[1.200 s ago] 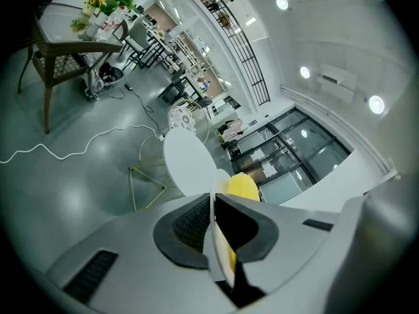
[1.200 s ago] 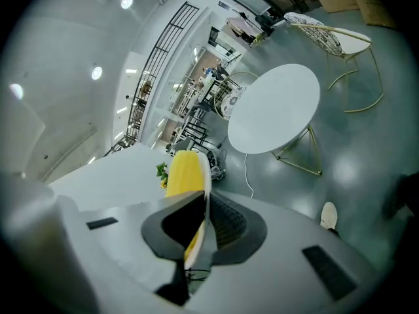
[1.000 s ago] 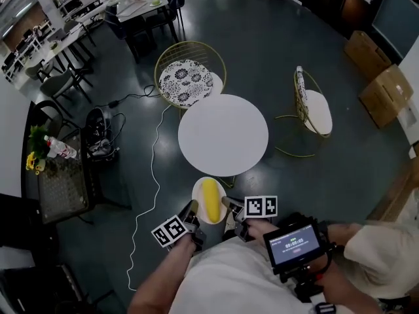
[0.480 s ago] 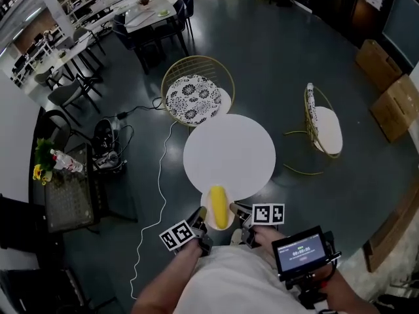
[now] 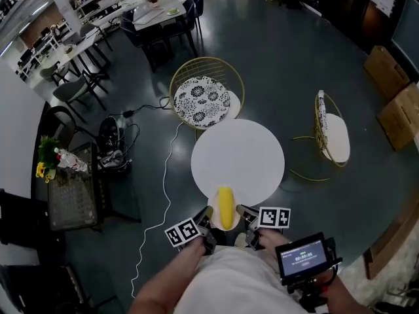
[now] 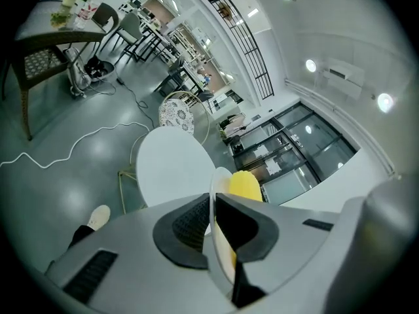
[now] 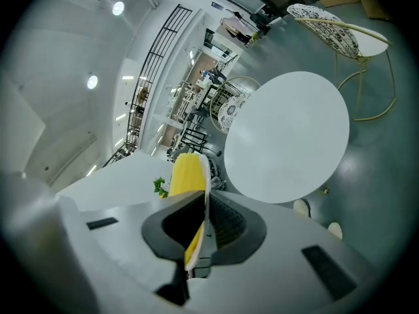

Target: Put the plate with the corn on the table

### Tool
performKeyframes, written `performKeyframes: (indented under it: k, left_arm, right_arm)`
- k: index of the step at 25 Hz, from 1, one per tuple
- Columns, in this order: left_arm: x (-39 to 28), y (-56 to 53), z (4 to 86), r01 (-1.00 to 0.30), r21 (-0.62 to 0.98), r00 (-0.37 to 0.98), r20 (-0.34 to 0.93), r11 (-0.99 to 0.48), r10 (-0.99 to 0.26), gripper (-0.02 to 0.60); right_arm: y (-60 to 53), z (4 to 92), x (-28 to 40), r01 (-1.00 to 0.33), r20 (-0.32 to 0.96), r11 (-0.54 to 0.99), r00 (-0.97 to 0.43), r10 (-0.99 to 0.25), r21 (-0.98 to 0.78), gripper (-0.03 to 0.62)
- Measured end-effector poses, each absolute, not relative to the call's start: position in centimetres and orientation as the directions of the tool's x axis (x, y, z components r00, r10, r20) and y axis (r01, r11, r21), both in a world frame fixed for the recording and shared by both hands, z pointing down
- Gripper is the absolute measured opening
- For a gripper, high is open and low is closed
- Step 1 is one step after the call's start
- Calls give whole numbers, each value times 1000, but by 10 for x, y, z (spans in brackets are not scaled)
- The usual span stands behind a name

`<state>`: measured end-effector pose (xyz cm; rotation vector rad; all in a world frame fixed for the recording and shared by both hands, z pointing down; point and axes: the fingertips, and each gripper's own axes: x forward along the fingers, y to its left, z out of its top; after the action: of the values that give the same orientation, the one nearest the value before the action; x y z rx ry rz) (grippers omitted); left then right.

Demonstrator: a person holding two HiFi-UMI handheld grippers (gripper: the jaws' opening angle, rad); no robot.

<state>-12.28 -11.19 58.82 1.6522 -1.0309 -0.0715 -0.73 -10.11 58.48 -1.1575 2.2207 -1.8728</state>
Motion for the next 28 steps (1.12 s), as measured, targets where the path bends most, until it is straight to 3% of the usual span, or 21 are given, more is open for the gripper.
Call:
performKeyframes:
  k: [28]
  left_arm:
    - [-153,-280,660,-627,779,661,525,-10,-536,33]
  right_arm:
    - [-260,660,-39,-559,511,-73,-687,-516,-826,31]
